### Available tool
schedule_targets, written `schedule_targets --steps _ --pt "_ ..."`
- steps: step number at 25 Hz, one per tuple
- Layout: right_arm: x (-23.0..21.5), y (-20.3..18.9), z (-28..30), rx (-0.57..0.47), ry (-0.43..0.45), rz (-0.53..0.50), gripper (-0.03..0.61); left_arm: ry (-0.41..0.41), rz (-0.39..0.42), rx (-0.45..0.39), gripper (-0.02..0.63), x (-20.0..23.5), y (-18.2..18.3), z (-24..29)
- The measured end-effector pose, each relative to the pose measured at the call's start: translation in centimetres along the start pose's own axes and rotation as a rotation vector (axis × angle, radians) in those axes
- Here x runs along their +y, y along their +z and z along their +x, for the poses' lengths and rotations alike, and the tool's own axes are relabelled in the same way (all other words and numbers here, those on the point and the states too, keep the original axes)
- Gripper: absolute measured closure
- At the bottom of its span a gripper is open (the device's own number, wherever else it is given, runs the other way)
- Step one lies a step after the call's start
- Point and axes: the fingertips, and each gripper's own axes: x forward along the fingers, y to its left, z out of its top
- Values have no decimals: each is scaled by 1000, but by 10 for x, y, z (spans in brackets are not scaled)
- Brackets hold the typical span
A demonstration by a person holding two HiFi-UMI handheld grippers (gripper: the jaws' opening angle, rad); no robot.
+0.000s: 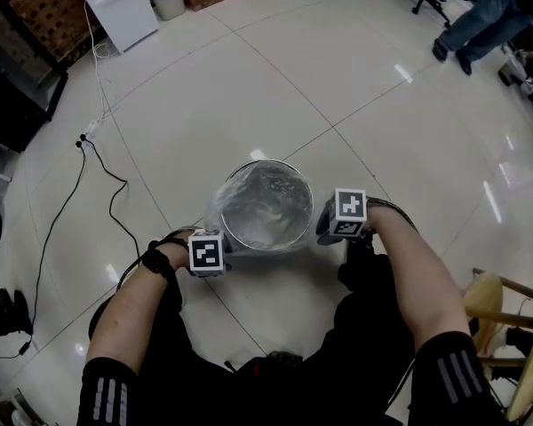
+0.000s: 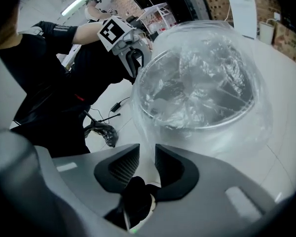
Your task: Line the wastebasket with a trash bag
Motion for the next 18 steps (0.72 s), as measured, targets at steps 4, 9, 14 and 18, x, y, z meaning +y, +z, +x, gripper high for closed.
schedule_targets --steps 4,9,14,18 --pt "-8 -3 10 23 -16 9 468 35 -8 -22 477 9 2 8" --pt "-23 -2 8 42 -99 47 466 136 -43 -35 477 34 -3 13" --pt "-20 7 2 -15 -56 17 466 132 -51 -40 477 35 -6 2" --pt "-6 19 -30 -107 1 30 466 33 -96 -44 477 14 -11 -28"
